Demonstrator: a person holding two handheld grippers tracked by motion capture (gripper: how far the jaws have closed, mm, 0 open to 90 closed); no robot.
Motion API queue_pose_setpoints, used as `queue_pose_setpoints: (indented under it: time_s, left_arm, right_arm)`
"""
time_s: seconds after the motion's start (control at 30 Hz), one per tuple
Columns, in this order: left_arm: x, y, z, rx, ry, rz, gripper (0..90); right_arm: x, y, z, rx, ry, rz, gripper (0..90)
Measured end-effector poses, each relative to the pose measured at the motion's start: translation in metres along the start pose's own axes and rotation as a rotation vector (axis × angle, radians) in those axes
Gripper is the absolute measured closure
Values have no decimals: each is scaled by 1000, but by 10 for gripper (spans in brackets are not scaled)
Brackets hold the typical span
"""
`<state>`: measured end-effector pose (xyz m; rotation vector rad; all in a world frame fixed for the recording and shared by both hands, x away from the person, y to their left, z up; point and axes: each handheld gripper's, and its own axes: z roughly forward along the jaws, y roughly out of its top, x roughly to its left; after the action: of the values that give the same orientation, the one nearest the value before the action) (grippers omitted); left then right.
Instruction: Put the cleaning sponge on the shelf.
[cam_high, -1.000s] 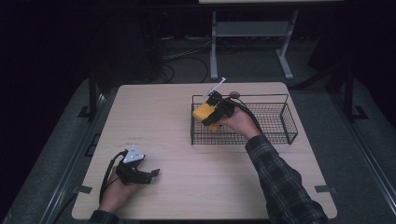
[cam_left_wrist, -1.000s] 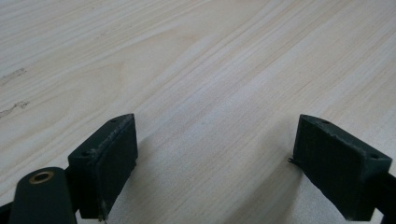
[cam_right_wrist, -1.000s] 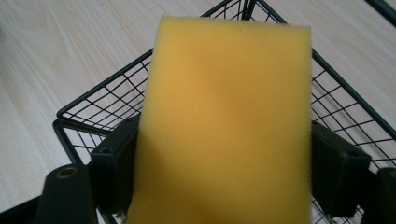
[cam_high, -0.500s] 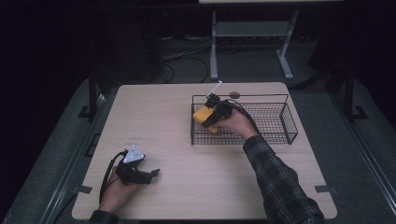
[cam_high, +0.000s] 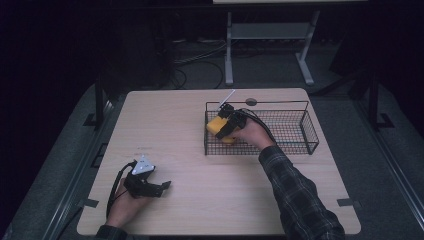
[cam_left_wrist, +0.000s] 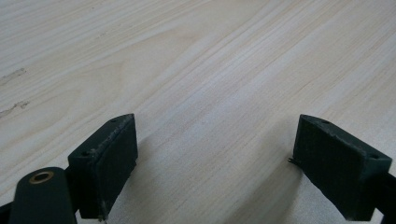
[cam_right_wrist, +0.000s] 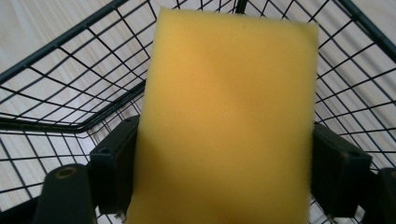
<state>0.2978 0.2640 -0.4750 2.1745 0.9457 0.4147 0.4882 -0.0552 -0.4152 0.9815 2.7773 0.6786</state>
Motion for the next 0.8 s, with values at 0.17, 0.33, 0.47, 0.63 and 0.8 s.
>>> queue_pose_setpoints:
  time_s: [0.17,0.33,0.47,0.63,0.8]
  left_arm:
    - [0,0,0,-2,0,0,129]
    - [0,0,0,-3,0,-3,129]
    - [0,0,0,-1,-1,-2,128]
    - [0,0,0,-1,-1,-2,129]
    - [0,0,0,-1,-1,-2,129]
  right_arm:
    - [-1,-1,4,30,-15,-8,215]
    - [1,0,8,45,-11,-21,215]
    - [2,1,9,50,-8,-25,211]
    - [2,1,10,53,-1,-25,202]
    - [1,1,9,52,5,-21,181]
